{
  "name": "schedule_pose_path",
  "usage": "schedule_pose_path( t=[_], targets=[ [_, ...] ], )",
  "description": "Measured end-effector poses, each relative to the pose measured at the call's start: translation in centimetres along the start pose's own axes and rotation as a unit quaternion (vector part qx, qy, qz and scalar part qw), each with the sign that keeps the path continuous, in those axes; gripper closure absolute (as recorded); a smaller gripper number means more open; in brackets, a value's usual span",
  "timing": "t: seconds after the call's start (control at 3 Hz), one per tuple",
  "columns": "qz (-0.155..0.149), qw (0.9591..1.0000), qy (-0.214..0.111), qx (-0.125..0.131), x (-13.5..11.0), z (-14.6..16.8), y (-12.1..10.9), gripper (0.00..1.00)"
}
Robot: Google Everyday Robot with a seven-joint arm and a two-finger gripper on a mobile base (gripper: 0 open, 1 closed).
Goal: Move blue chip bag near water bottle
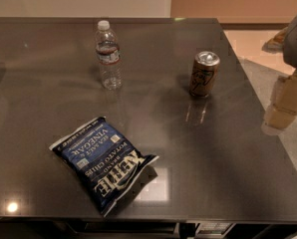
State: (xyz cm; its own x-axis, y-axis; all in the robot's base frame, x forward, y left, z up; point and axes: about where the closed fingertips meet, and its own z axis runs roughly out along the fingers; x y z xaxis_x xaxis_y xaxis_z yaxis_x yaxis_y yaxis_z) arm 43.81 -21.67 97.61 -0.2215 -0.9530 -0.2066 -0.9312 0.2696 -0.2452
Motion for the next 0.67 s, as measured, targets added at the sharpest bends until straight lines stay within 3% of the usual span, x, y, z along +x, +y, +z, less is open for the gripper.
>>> schedule_pose_path(
  t=[0.67],
  targets=[
    [-0.003, 1.0000, -0.004, -0.003, -0.56, 0.26, 0.14, 0.00]
  ],
)
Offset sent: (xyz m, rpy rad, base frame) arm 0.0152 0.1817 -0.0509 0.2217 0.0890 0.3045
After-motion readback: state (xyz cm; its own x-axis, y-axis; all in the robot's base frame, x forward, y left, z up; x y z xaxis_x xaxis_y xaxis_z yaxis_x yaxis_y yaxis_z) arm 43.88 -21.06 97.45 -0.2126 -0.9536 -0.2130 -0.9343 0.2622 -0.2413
